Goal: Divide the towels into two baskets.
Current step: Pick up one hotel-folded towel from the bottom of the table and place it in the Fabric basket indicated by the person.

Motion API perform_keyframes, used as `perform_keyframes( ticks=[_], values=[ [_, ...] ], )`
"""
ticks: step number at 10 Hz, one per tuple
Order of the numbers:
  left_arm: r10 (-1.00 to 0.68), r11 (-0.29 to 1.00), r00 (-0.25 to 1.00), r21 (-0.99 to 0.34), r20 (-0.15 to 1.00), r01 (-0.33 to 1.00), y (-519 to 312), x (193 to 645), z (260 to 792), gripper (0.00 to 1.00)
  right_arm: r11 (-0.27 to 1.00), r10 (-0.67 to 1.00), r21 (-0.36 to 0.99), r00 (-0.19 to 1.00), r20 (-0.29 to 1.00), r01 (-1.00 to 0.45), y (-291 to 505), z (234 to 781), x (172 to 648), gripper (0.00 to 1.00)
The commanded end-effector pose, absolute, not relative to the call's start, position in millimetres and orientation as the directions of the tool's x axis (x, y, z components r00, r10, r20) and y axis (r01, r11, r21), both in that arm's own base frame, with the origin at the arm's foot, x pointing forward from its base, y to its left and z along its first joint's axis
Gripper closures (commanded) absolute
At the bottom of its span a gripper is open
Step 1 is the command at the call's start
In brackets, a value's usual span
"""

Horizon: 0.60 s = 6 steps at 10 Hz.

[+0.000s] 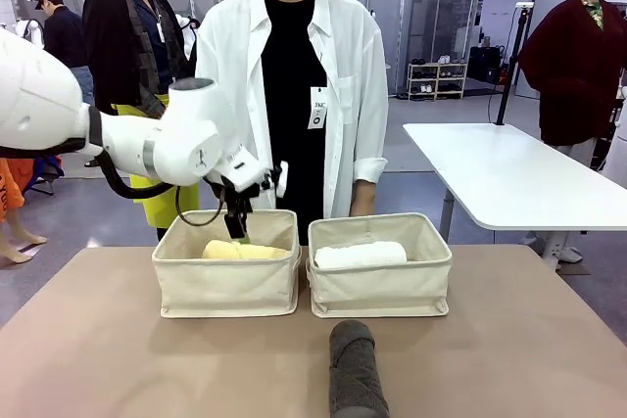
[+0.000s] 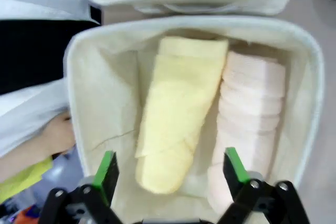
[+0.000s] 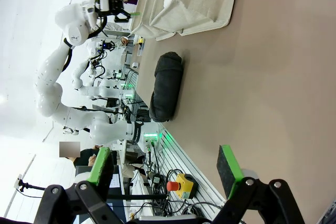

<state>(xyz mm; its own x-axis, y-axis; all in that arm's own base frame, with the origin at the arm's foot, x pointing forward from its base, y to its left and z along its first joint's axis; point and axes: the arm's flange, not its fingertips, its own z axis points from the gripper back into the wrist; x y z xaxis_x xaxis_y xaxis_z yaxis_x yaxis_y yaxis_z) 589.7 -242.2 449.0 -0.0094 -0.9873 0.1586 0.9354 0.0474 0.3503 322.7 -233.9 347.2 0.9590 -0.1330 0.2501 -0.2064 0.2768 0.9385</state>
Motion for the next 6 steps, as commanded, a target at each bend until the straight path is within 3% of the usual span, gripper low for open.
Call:
perform_keyframes(
  ticks=[1, 4, 6],
  values=[
    [-0.932, 0.191, 0.085, 0.279, 0.353, 0.941, -192.5, 570.4, 504.3, 0.00, 0.277, -0.125, 0.934, 0.955, 0.268, -0.226, -234.1, 348.9, 319.8, 0.00],
    [-0.732, 0.308, 0.314, -0.119, 0.605, 0.944, -98.0, 522.2, 514.4, 0.00, 0.277, -0.125, 0.934, 0.955, 0.268, -0.226, -234.1, 348.9, 319.8, 0.00],
    [-0.572, 0.314, 0.454, -0.329, 0.683, 0.891, -40.1, 489.9, 516.7, 0.00, 0.277, -0.125, 0.934, 0.955, 0.268, -0.226, -234.1, 348.9, 319.8, 0.00]
  ],
)
